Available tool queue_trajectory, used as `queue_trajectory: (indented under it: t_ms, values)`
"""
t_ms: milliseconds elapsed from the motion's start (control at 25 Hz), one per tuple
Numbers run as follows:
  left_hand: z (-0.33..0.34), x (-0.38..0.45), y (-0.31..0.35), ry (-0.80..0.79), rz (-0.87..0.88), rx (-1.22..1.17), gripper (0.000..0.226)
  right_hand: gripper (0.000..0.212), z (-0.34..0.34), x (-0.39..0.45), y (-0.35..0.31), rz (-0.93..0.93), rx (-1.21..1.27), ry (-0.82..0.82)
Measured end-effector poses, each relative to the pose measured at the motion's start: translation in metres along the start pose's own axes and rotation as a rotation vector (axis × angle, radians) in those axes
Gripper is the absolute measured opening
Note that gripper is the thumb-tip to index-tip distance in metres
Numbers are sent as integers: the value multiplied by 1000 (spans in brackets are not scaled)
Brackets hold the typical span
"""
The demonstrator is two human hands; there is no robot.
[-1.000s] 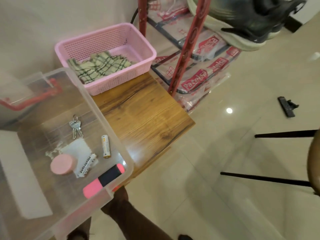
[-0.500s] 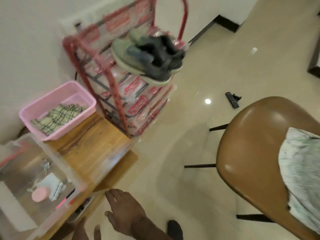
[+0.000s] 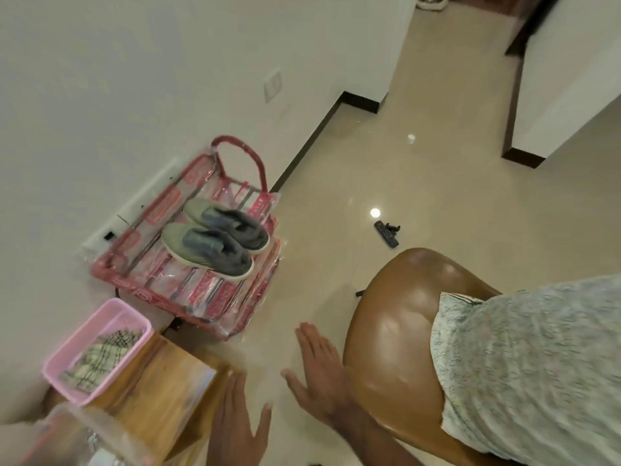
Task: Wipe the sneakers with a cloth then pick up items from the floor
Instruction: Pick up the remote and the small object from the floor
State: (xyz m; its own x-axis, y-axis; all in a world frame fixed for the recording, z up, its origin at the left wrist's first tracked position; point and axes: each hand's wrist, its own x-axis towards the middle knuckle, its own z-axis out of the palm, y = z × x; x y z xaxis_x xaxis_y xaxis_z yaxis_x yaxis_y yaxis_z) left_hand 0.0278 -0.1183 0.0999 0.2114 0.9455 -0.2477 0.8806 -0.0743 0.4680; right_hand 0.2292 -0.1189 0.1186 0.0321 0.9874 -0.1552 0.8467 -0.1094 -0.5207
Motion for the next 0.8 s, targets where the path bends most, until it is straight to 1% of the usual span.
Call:
queue_trajectory:
  t_ms: [40,80,120,200,280,360,480,520,640,720,800]
  values:
    - [-26,9,26,-13,92,-3,79,77,-29,1,6,20,-31,42]
    - [-45,27,45,8,179,39,81,78,-54,4,12,44,-54,89]
    - [-67,43,67,12,234,79,83,80,-75,7,17,68,-69,129]
    - [-97,74,112,-23,291,169,85,82,-120,16,26,114,-74,196]
    - [-108,95,146,-38,361,219,84,83,-154,29,33,156,-65,254]
    - [-115,116,171,-66,425,281,83,85,-176,44,41,196,-59,291]
    - [-114,159,194,-107,467,374,84,86,-198,64,54,262,-75,314]
    - [-116,174,201,-144,492,359,84,86,-204,71,61,286,-88,313]
    - [-126,223,220,-190,581,316,84,87,-222,86,73,384,-94,310]
    - [-137,252,236,-241,612,289,84,87,-236,98,79,449,-100,321]
    - [-146,275,252,-256,654,279,84,86,-248,106,82,501,-89,345]
